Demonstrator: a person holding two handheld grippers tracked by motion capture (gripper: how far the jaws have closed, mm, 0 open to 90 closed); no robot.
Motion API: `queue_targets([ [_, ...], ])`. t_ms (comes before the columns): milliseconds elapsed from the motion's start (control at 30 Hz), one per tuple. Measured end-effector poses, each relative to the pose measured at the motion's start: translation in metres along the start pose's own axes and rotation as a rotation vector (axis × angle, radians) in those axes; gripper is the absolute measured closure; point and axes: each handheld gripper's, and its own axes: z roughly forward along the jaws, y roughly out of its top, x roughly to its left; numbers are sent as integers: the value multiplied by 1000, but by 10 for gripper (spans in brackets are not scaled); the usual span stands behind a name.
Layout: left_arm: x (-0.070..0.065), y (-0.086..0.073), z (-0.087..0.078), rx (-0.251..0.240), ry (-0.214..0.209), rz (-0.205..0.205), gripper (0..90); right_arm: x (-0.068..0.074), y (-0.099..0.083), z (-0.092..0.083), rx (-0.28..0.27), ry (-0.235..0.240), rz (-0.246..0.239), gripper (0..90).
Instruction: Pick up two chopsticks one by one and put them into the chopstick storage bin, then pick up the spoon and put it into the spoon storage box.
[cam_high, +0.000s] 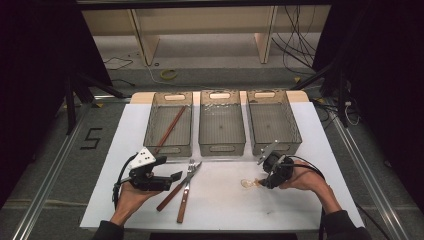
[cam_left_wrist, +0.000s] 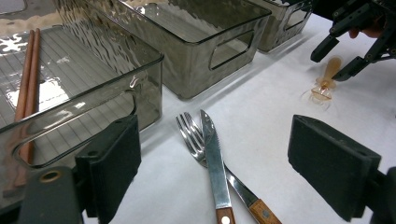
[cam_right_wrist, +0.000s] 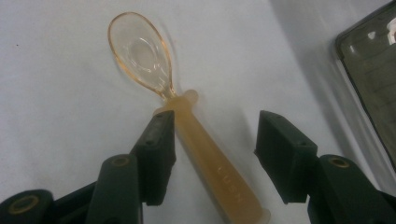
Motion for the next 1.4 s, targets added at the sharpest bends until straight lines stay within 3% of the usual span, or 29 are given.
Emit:
queue_targets([
  [300,1,-2,1,6,-5,-5,170,1,0,1,19,18,-21,516],
  [533,-2,-3,2,8,-15,4,171,7,1,5,78,12,-54,597],
  [733,-1,-4,2,13,-15,-1,172,9,2,4,81,16,-61,652],
  [933,-1,-5,4,18,-19,-3,175,14,2,4,86,16,-100,762],
  [1100,-1,-7,5,21,-19,3,176,15,2,3,94,20,-113,776],
  [1233,0,-8,4,26,-14,1,176,17,2,2,75,35,-125,779],
  [1400,1,-9,4,26,-10,-1,176,17,3,-4,40,24,-104,780],
])
